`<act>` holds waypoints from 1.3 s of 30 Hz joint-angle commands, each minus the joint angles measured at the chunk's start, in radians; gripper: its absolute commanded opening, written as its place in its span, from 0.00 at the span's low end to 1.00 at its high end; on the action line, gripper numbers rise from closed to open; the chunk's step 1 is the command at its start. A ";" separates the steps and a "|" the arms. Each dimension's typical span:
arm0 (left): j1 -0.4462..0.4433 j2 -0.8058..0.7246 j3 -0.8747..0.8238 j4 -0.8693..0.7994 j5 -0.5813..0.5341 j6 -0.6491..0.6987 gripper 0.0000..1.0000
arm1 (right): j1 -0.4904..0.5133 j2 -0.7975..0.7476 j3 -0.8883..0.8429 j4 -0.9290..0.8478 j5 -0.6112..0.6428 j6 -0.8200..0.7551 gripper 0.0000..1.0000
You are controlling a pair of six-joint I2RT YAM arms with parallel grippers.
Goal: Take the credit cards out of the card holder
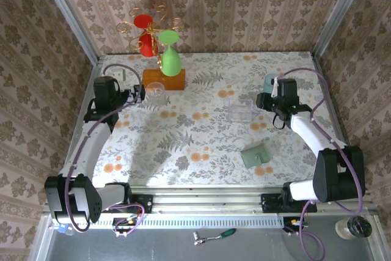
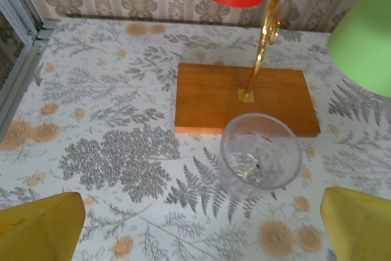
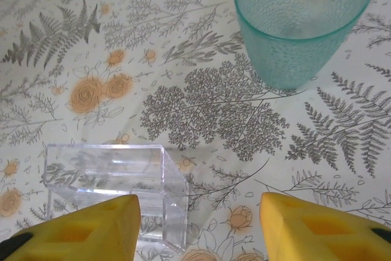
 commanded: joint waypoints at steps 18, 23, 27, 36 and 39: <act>0.000 -0.070 0.014 -0.244 0.023 0.093 1.00 | 0.086 0.308 0.278 -0.263 0.007 0.059 0.30; -0.001 -0.075 0.005 -0.253 0.004 0.127 1.00 | 0.087 0.345 0.310 -0.281 0.020 0.057 0.27; -0.003 -0.077 -0.012 -0.248 -0.020 0.137 1.00 | 0.088 0.364 0.321 -0.289 0.021 0.061 0.25; -0.003 -0.076 -0.013 -0.245 -0.010 0.141 1.00 | 0.089 0.383 0.329 -0.286 0.022 0.062 0.19; -0.004 -0.085 -0.016 -0.242 -0.017 0.142 1.00 | 0.089 0.389 0.334 -0.288 0.022 0.061 0.19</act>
